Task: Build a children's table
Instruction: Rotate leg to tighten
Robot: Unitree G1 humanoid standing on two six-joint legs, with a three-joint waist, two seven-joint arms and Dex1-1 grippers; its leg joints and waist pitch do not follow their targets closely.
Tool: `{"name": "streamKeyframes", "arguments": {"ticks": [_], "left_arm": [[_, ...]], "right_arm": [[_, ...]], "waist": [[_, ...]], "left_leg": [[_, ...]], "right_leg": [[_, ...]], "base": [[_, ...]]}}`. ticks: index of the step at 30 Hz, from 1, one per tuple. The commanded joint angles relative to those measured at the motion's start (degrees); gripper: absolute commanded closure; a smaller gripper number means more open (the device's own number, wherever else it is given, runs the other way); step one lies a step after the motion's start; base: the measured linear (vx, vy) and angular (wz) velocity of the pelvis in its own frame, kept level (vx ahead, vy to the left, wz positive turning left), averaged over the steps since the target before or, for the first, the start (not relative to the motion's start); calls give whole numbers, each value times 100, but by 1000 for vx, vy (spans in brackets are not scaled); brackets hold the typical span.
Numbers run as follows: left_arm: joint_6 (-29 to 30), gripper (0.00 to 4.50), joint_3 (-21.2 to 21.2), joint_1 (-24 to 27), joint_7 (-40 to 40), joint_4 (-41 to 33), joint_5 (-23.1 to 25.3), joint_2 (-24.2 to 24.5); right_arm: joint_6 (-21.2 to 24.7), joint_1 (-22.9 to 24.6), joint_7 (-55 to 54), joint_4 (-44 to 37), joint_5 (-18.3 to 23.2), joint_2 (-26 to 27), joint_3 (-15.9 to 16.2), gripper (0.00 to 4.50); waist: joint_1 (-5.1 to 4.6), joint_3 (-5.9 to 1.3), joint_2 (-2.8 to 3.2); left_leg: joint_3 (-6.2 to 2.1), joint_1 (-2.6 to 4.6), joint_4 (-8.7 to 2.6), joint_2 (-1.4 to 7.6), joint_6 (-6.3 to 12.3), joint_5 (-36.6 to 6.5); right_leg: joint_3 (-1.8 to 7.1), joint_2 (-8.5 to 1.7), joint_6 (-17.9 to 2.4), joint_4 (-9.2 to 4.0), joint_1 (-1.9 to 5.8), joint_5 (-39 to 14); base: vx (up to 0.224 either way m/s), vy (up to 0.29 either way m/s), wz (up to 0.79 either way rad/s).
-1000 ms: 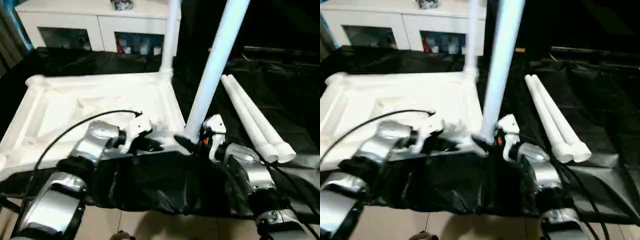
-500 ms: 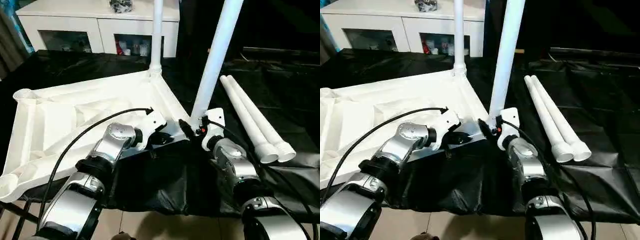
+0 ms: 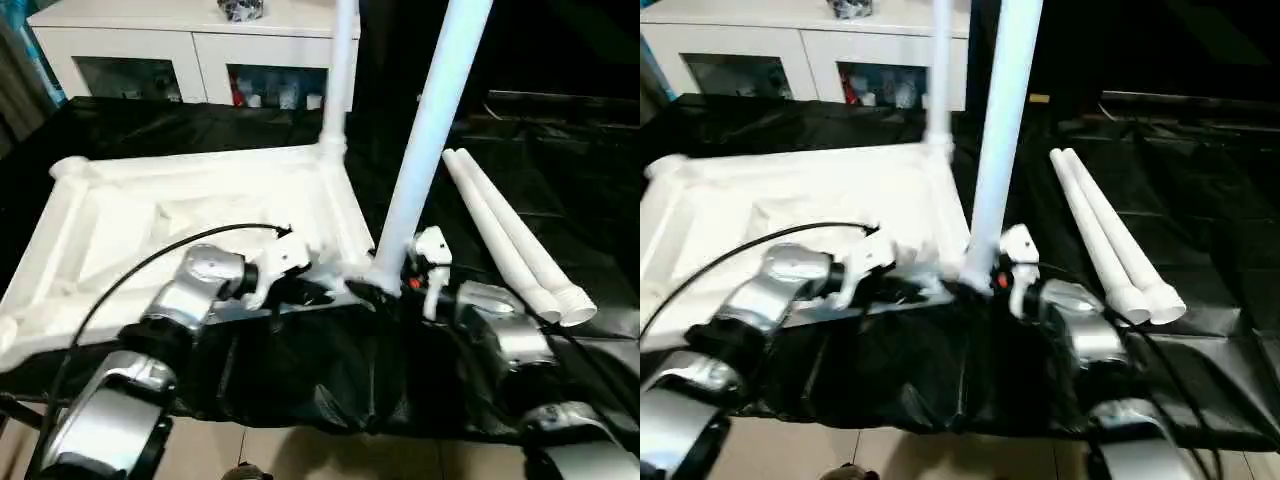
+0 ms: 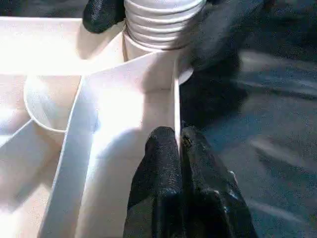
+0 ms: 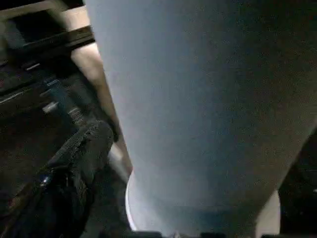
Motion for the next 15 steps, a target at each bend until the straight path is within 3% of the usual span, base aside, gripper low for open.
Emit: {"name": "streamKeyframes", "arguments": {"ticks": [1,8,10,15], "left_arm": [[-107,450,-98,10,-298,-151,-188,-53],[-187,450,-160,10,-803,-123,-232,131],[-194,450,-158,10,-821,-119,-230,138],[-185,450,-166,0,-916,-77,-241,154]], "right_arm": [[159,52,443,-174,48,0,241,54],[488,103,1081,-459,50,-271,531,99],[499,111,1098,-474,45,-279,545,133],[631,189,1147,-596,68,-252,573,163]], "waist": [[25,-363,-28],[58,-373,-36],[62,-369,-34],[73,-373,-44]], "left_leg": [[-76,62,-325,284,501,-1037],[-76,68,-322,282,454,-931],[-75,67,-322,282,437,-963],[-81,65,-325,283,397,-934]], "right_leg": [[290,-528,-1210,-438,305,-1060],[290,-524,-1226,-415,300,-952],[289,-530,-1228,-421,297,-1005],[290,-532,-1183,-417,303,-1021]], "base": [[0,0,0],[0,0,0],[0,0,0],[0,0,0]]}}
